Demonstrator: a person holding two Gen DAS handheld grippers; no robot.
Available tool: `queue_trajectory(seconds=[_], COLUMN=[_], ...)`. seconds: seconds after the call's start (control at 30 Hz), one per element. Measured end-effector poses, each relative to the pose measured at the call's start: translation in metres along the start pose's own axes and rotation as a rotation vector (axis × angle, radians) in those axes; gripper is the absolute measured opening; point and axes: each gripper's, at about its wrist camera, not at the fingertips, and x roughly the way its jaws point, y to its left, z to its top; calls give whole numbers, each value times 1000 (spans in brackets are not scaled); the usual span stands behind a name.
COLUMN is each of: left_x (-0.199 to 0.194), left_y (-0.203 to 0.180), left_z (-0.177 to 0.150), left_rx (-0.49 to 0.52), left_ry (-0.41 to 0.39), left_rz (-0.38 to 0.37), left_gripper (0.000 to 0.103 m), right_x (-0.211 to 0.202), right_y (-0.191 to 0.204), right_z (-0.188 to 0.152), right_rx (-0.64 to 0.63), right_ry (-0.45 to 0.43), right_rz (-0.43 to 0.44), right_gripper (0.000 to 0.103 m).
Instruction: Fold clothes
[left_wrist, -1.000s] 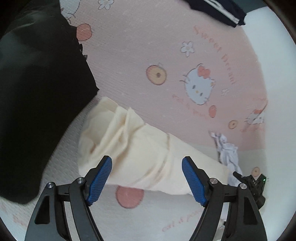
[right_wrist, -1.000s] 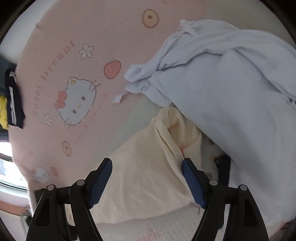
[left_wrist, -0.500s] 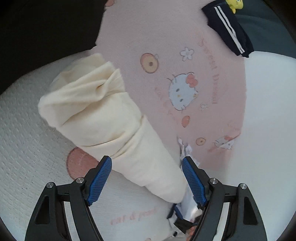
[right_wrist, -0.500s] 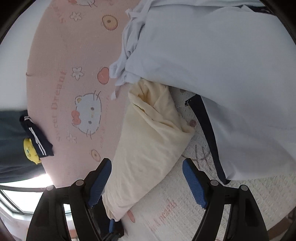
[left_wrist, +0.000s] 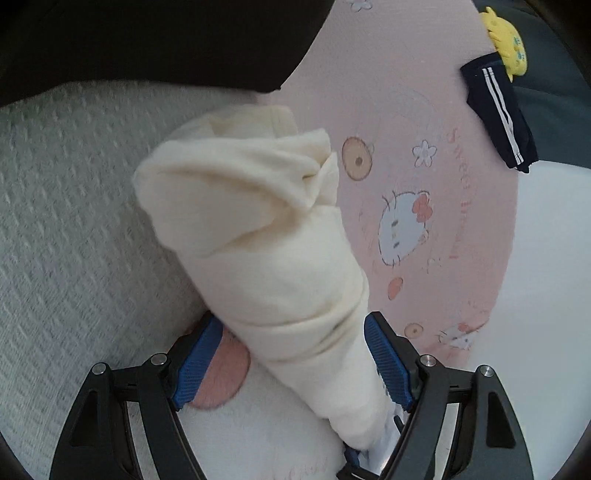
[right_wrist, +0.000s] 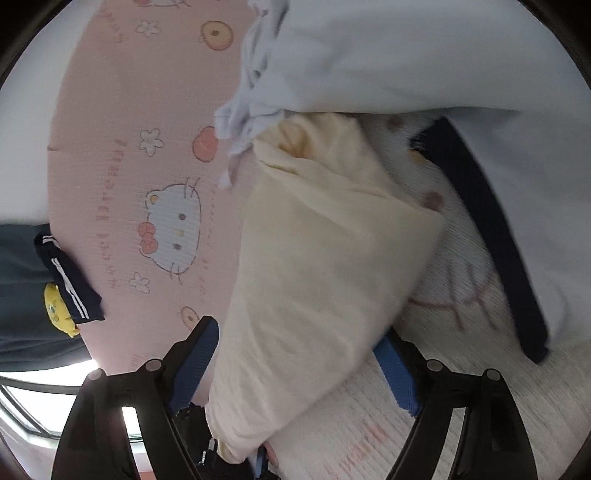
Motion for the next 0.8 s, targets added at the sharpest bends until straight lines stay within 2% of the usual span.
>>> queue_trajectory(seconds=[0.07, 0.2, 0.3, 0.43, 0.53, 0.6, 0.63, 0.67, 0.73, 0.77, 0.8], left_x=[3, 8, 15, 14, 16, 18, 20, 21, 21, 22, 24], left_y=[-5, -11, -10, -4, -8, -15, -20, -25, -35, -40, -44], left_z=[0, 2, 6, 13, 11, 7, 5, 2, -5, -7, -8], left_rx=[18, -15, -88, -164, -124, -69, -34, 6, 88, 126, 160], left_ry=[-9, -35, -45, -33, -26, -20, -17, -20, -38, -48, -58], left_rz=[1, 9, 13, -9, -6, 23, 51, 100, 194, 231, 261], left_gripper=[89, 102, 103, 103, 103, 101, 94, 84, 71, 68, 67], right_x=[4, 7, 10, 6, 6, 5, 5, 4, 5, 8, 10], right_y=[2, 9, 15, 8, 9, 12, 14, 18, 32, 41, 49], right_z=[1, 7, 11, 17, 22, 19, 18, 17, 13, 9, 5], right_rx=[3, -2, -27, 38, 54, 34, 20, -7, -101, -183, -265], right_ry=[-32, -57, -42, -38, -26, -40, -47, -56, -72, -82, -91], right_rz=[29, 51, 45, 86, 88, 78, 67, 39, -66, -155, -243], right_gripper=[87, 103, 103, 103, 103, 103, 102, 99, 85, 65, 54])
